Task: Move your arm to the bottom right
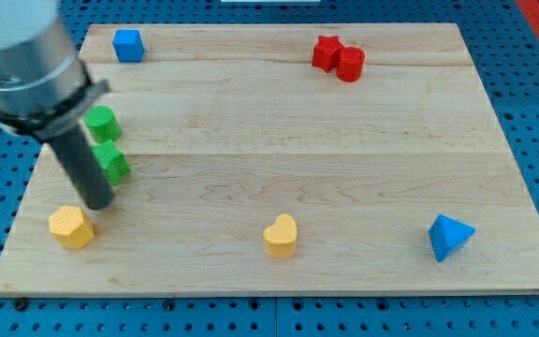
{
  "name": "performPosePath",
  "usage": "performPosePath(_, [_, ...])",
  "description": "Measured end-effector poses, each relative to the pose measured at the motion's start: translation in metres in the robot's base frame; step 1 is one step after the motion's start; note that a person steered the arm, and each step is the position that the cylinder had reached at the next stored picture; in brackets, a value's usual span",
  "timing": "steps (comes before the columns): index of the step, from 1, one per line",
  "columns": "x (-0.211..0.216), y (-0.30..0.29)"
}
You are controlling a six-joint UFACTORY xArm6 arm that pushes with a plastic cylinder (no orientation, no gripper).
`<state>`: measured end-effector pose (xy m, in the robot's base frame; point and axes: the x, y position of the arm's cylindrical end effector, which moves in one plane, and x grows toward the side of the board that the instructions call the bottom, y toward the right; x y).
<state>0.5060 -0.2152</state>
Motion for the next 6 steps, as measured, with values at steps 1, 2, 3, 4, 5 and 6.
performPosePath(1, [-0.028, -0.006])
performPosePath(2, [-0.030, -0.001])
performPosePath(3, [-0.010, 0.018])
performPosePath(4, [-0.020, 0.038])
performPosePath(5, [-0.046, 0.038])
performPosePath(6, [-0.066, 0.027])
